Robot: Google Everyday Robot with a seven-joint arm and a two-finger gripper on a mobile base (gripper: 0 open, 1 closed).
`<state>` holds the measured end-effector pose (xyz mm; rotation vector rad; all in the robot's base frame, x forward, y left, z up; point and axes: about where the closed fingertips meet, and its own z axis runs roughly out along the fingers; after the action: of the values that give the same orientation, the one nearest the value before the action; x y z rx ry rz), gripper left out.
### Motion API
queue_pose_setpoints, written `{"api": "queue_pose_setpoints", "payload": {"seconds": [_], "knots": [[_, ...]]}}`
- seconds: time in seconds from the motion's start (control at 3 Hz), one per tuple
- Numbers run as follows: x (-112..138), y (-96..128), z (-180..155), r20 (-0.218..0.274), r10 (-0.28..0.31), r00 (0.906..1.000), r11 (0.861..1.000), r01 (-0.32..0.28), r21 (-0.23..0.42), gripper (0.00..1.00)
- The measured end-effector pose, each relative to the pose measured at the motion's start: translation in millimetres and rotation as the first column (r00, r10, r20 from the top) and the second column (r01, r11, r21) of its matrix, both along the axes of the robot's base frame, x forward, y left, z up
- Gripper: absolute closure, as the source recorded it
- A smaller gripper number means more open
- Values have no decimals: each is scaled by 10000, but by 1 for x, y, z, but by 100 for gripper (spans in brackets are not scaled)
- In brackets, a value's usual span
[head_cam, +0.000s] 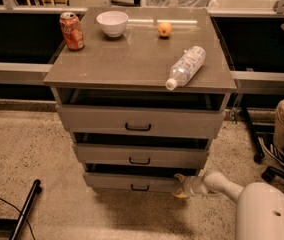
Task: Open bottom drawer
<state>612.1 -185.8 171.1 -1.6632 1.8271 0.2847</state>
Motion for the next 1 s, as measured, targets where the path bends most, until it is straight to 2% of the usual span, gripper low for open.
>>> {"api": "queue_pose_setpoints", "payload": {"seconds": [0.33,0.67,1.0], "knots": [[0,0,0,1,5,10000,10000,-5,69,39],[0,0,0,1,5,10000,10000,-5,69,16],[0,0,0,1,6,10000,10000,-6,70,0]]}}
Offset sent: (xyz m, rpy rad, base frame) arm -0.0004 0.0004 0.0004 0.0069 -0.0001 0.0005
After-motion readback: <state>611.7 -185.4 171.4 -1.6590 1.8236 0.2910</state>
